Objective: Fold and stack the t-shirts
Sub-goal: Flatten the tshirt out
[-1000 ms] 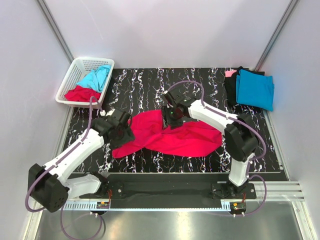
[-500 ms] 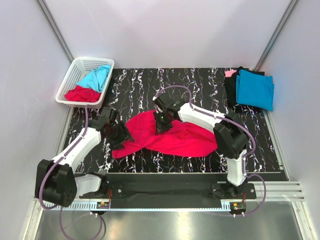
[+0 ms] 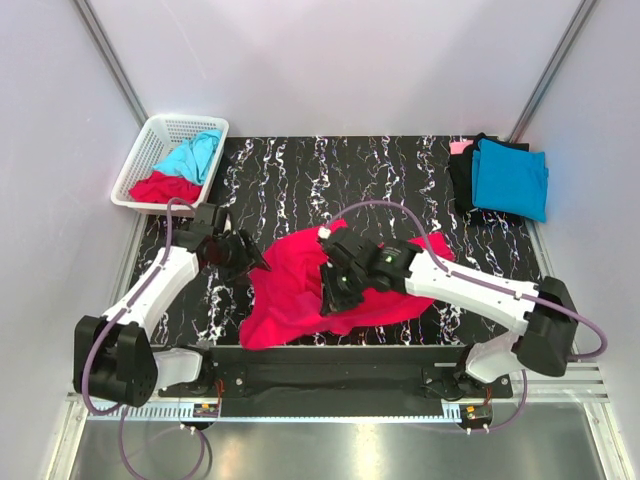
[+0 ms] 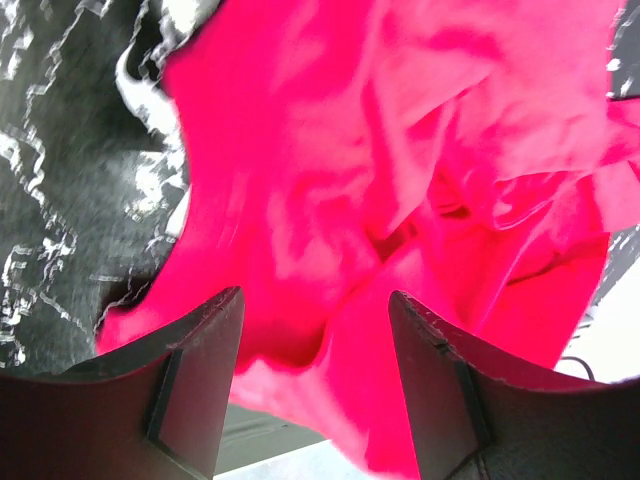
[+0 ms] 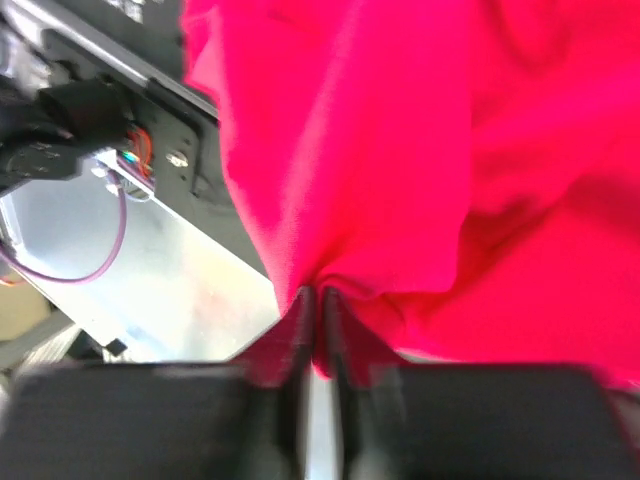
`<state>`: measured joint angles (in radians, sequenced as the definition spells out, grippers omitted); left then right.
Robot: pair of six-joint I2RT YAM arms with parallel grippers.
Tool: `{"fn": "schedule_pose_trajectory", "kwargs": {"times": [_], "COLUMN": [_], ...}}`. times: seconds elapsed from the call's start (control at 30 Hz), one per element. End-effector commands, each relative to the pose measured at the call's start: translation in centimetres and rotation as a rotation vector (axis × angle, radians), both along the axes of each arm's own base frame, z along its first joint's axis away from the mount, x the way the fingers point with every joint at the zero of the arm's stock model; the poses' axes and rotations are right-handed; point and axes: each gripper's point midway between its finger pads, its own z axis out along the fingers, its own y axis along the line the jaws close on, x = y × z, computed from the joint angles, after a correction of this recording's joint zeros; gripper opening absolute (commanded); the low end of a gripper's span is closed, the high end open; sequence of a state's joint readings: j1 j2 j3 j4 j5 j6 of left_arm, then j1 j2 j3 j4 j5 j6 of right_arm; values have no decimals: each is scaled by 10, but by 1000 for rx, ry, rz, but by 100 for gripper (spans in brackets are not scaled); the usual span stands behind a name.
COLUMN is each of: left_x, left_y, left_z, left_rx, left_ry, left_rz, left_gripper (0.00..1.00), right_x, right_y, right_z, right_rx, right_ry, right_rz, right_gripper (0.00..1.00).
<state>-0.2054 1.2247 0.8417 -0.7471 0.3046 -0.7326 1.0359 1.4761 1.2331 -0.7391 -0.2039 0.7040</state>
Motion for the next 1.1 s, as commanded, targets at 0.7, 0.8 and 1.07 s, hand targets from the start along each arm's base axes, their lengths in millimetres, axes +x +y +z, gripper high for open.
{"fn": "schedule_pose_trajectory", "kwargs": {"times": [0.7,0.8,1.07], "left_x": [-51,-42,-5], "left_y": [-112,-112,-130], "left_z": [-26,-39,-49], "left_rx": [-114,-78,-18], "left_ry": [-81,-86,-98], "left_rz": [-407,-397,-418], "left_gripper": [49,47,46], "right_x": [11,9,7], "right_y": [-99,-103,-111], "right_z": [-66,-63,-57], "right_rx": [-481,-468,-449], "right_ry": [-124,-119,-132], "right_rz": [-429,-452,-467], "right_gripper": [39,38,39]}}
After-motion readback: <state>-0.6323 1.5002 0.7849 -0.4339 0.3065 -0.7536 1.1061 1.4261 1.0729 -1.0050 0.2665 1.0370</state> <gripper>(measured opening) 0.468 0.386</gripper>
